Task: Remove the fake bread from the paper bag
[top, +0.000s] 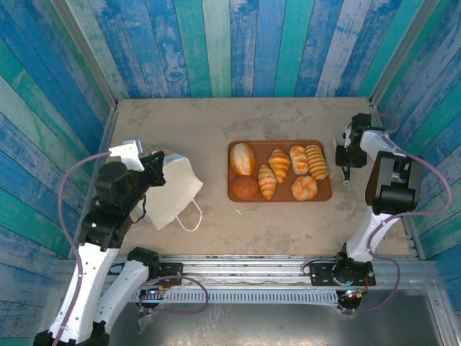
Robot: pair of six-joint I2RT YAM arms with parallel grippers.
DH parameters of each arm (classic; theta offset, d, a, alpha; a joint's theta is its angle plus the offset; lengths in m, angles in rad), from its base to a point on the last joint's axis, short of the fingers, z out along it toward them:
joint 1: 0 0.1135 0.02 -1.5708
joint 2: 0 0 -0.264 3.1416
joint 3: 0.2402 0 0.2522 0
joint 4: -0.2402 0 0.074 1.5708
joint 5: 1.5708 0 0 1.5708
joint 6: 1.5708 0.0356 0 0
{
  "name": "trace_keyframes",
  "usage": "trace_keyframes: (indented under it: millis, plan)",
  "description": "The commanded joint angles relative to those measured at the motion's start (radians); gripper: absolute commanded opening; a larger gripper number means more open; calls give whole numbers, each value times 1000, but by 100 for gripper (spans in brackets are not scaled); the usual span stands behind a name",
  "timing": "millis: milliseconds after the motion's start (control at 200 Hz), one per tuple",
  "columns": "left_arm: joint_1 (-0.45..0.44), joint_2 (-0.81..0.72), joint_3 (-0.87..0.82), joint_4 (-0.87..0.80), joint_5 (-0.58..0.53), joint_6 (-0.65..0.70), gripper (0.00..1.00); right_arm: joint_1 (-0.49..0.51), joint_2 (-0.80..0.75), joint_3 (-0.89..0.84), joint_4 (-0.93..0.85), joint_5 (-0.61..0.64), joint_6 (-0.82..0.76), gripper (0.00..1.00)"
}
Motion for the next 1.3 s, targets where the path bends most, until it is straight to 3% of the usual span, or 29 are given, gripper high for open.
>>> trace_keyframes:
  millis: [0,220,356,636,882,1292]
  plan:
    - [-1,-6,22,-8,7,44,1,-13,3,16,-1,43,-30,47]
    - [-1,8,143,-259,143,331,0,-21,11,-5,11,46,-35,48]
    - [-2,-8,189,-377,142,427,0,-26,36,-6,16,37,-29,49]
    - [-1,-87,216,-413,81,528,0,-36,50,-17,36,23,-26,49]
    - [-1,-66,169,-305,155,478,1,-62,94,-5,49,-10,-23,51]
    - [-1,60,182,-149,268,281,4,-73,72,9,24,-20,26,68]
